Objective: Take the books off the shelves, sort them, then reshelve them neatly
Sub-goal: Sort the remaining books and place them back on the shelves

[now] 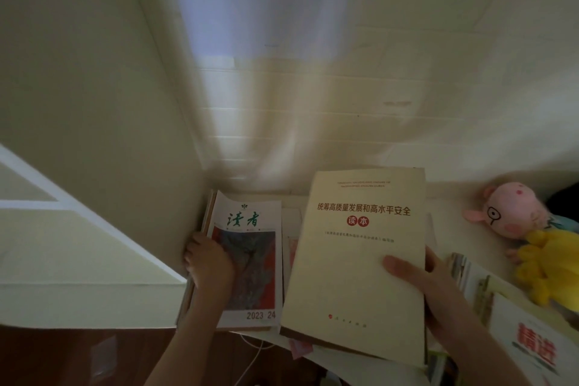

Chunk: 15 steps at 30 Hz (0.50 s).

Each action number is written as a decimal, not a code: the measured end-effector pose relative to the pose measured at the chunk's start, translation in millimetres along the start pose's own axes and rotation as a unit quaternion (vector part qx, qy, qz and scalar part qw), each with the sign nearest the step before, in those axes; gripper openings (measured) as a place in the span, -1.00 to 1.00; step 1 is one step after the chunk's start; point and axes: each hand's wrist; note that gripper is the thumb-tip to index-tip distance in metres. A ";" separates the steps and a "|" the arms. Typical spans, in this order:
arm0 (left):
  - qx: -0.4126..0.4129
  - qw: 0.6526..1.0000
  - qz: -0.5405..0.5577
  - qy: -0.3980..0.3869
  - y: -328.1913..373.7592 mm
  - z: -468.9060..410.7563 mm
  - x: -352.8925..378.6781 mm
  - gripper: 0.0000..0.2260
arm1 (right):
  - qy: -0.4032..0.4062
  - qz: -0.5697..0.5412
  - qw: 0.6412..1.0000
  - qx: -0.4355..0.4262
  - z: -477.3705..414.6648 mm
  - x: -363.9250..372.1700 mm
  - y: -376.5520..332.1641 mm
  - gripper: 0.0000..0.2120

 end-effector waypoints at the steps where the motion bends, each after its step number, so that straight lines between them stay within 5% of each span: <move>1: 0.008 1.000 0.004 -0.006 -1.9 -0.2 -6.5 -0.59 | -0.002 -0.004 1.000 0.003 -0.3 -0.2 1.2 -0.05; 7: 0.092 0.988 0.126 0.015 -20.5 11.6 -6.8 -0.65 | 0.018 -0.003 1.000 0.015 -1.7 -0.8 4.6 0.07; 11: 0.112 0.970 0.203 -0.074 -37.7 5.7 -15.1 -0.53 | 0.021 0.001 1.000 0.016 -1.9 -0.9 3.0 0.08; 15: 0.085 0.949 0.283 -0.115 -37.4 9.3 -43.1 -0.63 | 0.023 0.003 1.000 0.018 -2.1 2.8 0.2 0.09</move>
Point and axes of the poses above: each hand's wrist, its own z-axis away from the middle knuckle, its own x-axis out of the palm, y = z × x, and after that the axes turned 5 degrees about -z, right-handed
